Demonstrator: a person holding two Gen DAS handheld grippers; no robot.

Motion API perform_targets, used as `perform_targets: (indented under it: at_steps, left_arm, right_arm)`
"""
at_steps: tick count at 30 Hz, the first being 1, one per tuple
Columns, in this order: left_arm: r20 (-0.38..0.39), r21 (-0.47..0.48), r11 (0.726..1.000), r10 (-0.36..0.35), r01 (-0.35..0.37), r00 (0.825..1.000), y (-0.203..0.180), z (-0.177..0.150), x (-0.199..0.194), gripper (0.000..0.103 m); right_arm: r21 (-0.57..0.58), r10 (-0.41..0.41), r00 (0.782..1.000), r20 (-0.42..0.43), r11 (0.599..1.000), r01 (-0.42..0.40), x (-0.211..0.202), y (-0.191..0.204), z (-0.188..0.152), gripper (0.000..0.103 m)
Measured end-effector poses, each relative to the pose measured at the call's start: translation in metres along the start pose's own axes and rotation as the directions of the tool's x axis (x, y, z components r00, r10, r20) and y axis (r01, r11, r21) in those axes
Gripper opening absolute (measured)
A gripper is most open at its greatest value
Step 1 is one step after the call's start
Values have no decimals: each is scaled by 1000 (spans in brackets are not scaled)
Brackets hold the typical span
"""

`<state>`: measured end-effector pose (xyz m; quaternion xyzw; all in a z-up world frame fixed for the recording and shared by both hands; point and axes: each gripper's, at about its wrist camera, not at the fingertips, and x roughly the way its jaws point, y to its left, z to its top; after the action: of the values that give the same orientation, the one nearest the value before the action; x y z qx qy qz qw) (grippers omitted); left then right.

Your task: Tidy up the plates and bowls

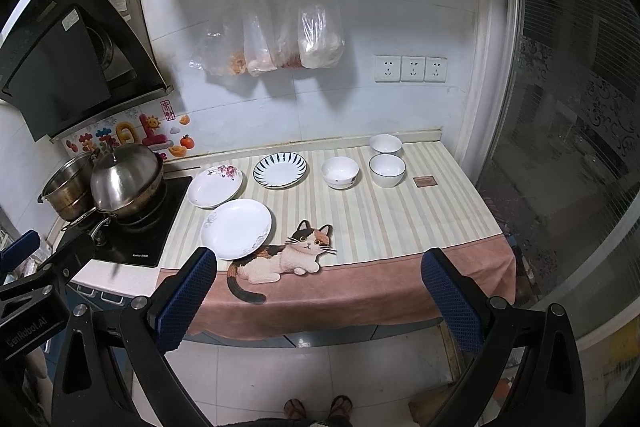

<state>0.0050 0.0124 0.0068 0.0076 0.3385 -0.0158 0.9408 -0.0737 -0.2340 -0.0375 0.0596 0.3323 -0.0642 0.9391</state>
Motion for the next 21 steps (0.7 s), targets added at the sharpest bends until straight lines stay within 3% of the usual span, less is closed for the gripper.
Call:
perform_targets:
  at_steps: [21]
  left_arm:
    - [-6,7,1000,-3,3,1000,-1,-2,8,103]
  right_arm:
    - [12,4,1000,-5,1000,-4,6,3,4,103]
